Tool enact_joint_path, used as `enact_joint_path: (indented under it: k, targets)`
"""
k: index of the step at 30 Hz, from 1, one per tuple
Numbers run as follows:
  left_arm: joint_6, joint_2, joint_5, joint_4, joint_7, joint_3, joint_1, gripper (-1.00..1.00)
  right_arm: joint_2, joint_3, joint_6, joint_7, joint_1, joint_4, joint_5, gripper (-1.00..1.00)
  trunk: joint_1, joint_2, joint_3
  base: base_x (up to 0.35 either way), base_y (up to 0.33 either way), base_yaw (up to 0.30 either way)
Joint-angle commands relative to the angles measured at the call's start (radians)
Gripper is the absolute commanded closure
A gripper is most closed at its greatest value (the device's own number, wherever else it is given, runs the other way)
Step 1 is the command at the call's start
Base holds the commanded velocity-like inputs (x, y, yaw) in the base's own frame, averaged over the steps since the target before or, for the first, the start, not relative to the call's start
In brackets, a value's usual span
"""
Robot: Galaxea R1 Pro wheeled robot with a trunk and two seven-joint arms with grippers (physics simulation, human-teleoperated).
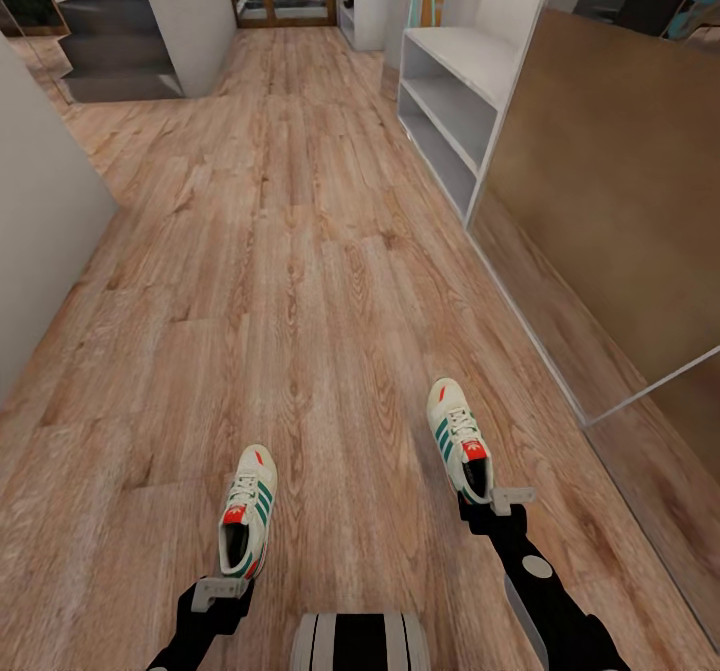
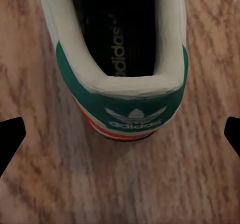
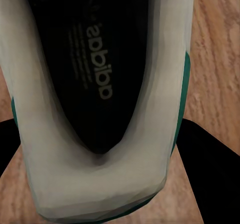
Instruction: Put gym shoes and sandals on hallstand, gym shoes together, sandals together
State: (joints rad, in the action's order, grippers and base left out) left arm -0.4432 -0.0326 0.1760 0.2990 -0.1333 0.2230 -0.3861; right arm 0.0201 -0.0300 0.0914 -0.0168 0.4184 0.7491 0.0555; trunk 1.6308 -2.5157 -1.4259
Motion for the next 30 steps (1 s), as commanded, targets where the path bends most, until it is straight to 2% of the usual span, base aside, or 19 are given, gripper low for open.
enact_joint_path:
  k: [1,16,24,30]
  targets:
    - [-0.004,0.0,0.01,0.0,-0.005,0.009,-0.001,-1.0,0.0,-0.001,0.003,-0.002,0.0,-0.001,0.006,1.0,0.0,0.0,-0.001,0.0,0.0,0.0]
    - [-0.016,0.0,0.01,-0.001,-0.005,0.007,-0.001,-1.0,0.0,-0.001,0.002,-0.002,0.0,-0.001,0.006,1.0,0.0,0.0,-0.001,0.004,0.0,0.0]
    - [-0.018,0.0,0.01,-0.001,-0.005,0.007,-0.001,-1.0,0.0,-0.001,0.002,-0.002,0.0,0.0,0.006,1.0,0.0,0.0,-0.001,0.176,0.0,0.0]
    - [-0.018,0.0,0.01,-0.001,-0.005,0.007,0.0,-1.0,0.0,-0.001,0.002,-0.002,0.0,0.0,0.006,1.0,0.0,0.0,-0.001,0.048,0.0,0.0]
